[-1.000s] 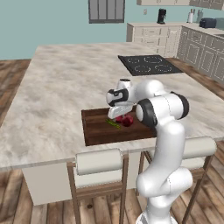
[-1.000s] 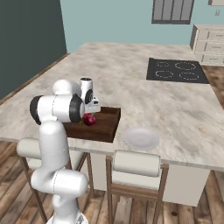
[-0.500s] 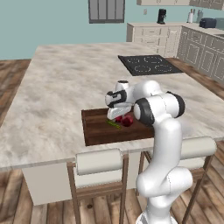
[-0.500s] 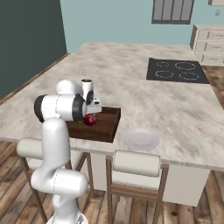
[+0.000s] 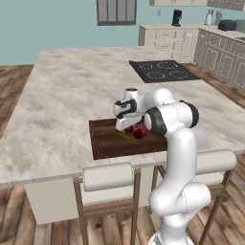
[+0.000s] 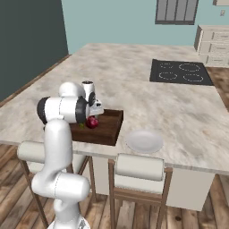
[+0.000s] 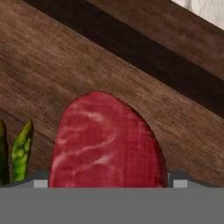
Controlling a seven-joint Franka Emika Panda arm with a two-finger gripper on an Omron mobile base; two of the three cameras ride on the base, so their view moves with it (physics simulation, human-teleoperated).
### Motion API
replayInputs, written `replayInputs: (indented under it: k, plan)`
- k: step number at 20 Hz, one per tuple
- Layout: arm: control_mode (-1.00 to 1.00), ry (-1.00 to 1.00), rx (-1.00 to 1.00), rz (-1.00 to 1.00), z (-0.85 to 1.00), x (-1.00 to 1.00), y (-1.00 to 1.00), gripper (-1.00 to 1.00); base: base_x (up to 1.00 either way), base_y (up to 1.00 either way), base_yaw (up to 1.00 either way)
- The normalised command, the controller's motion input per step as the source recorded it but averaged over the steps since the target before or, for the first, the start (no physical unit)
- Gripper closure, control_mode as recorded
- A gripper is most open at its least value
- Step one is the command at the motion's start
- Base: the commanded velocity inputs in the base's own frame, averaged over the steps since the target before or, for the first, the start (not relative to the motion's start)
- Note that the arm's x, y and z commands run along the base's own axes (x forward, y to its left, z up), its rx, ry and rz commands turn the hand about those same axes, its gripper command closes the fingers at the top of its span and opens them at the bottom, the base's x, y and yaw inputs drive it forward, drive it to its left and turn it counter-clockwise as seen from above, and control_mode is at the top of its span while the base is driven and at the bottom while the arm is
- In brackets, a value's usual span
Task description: Create a steak meal by picking up the steak and asparagus from the tray and placing them on the plate. Leave the pomegranate on the tray.
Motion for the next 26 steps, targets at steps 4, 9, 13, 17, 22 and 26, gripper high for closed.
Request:
replayInputs:
  k: [4, 9, 13, 17, 22, 26]
  plan:
    - [-1.0, -0.09, 0.0, 0.0, 0.21, -0.14, -0.04, 1.0, 0.0, 0.0, 0.0]
    - [-1.0, -0.05, 0.0, 0.0, 0.56, -0.39, -0.14, 1.0, 0.0, 0.0, 0.0]
    - [-1.0, -0.02, 0.0, 0.0, 0.47, -0.67, -0.23, 1.0, 0.0, 0.0, 0.0]
    - [-1.0, -0.09, 0.0, 0.0, 0.55, -0.76, -0.35, 1.0, 0.0, 0.0, 0.0]
    - [-1.0, -0.16, 0.0, 0.0, 0.41, -0.49, -0.48, 1.0, 0.0, 0.0, 0.0]
    - [-1.0, -0.11, 0.0, -0.03, 0.2, -0.58, -0.53, 1.0, 0.0, 0.0, 0.0]
